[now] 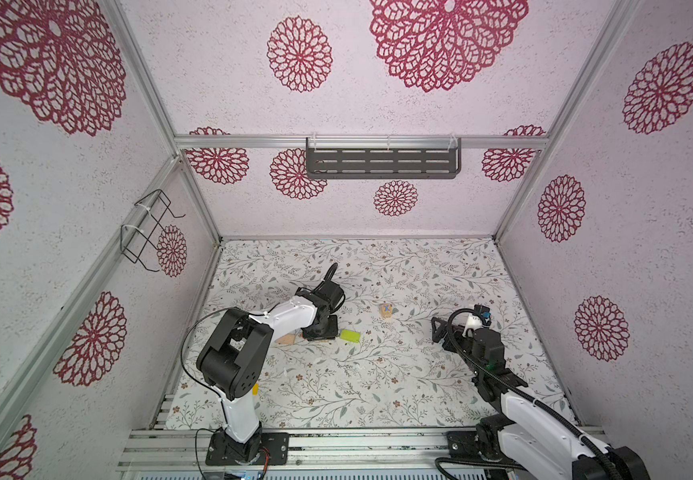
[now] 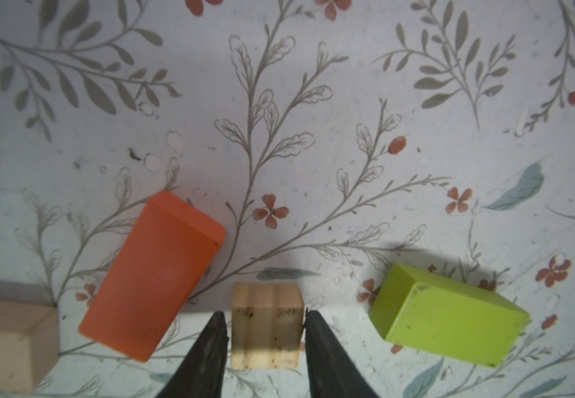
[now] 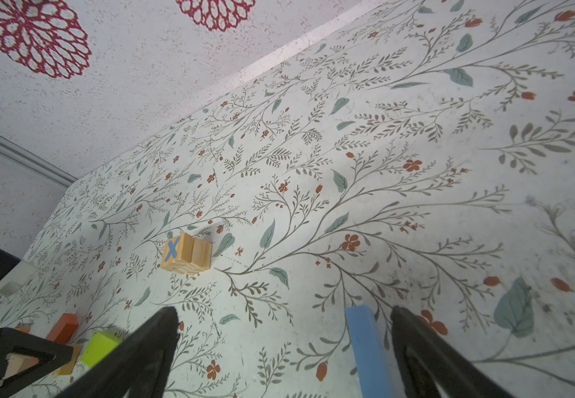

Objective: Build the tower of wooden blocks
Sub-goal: 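Lower the left gripper and close it on the small plain wooden cube, then lift the plain cube and carry it toward the letter-cube stack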

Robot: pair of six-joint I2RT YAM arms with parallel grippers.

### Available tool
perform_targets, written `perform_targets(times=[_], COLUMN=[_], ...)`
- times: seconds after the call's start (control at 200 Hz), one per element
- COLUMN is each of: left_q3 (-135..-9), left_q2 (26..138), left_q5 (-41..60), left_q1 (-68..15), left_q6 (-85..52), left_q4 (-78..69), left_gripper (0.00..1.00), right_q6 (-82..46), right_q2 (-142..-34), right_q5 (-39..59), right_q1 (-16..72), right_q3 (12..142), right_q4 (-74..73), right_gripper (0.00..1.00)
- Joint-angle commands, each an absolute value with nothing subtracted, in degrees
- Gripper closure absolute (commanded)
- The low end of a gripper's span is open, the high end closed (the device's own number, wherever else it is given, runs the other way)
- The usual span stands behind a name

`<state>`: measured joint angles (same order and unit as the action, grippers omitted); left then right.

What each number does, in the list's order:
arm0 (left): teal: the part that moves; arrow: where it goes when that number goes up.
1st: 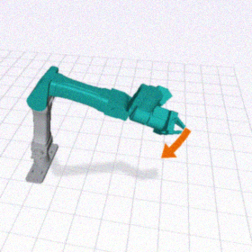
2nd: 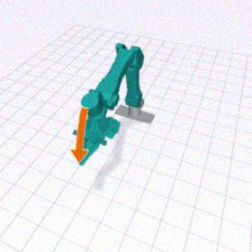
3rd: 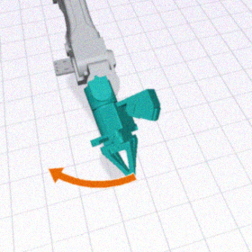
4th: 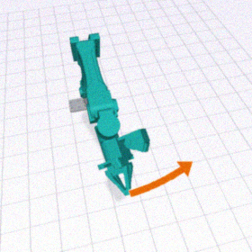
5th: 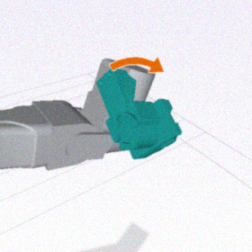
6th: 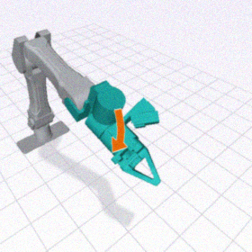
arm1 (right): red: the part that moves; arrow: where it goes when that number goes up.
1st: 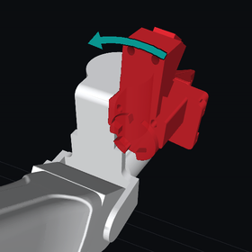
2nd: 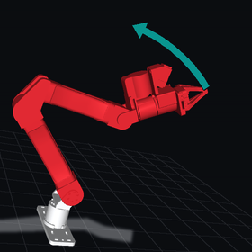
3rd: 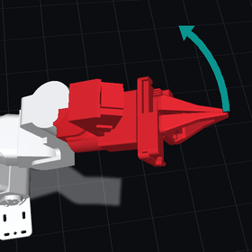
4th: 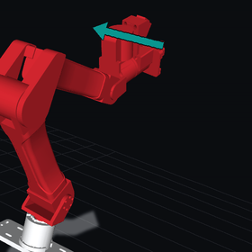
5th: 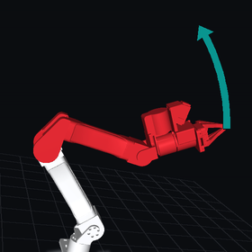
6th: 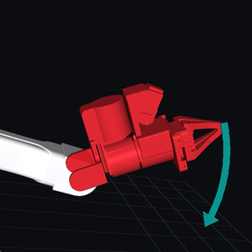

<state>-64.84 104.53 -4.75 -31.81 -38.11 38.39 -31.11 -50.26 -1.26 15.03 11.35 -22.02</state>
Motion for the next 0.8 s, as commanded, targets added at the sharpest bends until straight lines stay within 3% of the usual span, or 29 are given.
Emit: perform_targets(times=[0.0, 0.215, 0.465, 0.796], left_q3=[-64.77, -65.34, -67.34, -80.17], left_q2=[106.03, 106.49, 105.78, 105.60], left_q5=[-5.44, -6.55, -6.55, -6.91], left_q1=[-31.38, -31.38, -31.56, -32.22], left_q6=[-37.90, -38.11, -38.05, -38.94], left_q4=[37.95, 38.72, 40.59, 52.34], left_gripper=[0.59, 0.57, 0.64, 0.63], right_q6=[-31.79, -31.79, -31.80, -33.75], right_q2=[-50.15, -49.82, -49.48, -53.23], right_q5=[-1.05, -1.02, -0.93, 1.23], right_q1=[14.77, 14.77, 14.74, 14.68], right_q3=[13.45, 13.41, 13.51, 15.63], right_q4=[-23.25, -23.03, -22.70, -20.52], right_gripper=[0.01, 0.01, 0.01, 0.01])
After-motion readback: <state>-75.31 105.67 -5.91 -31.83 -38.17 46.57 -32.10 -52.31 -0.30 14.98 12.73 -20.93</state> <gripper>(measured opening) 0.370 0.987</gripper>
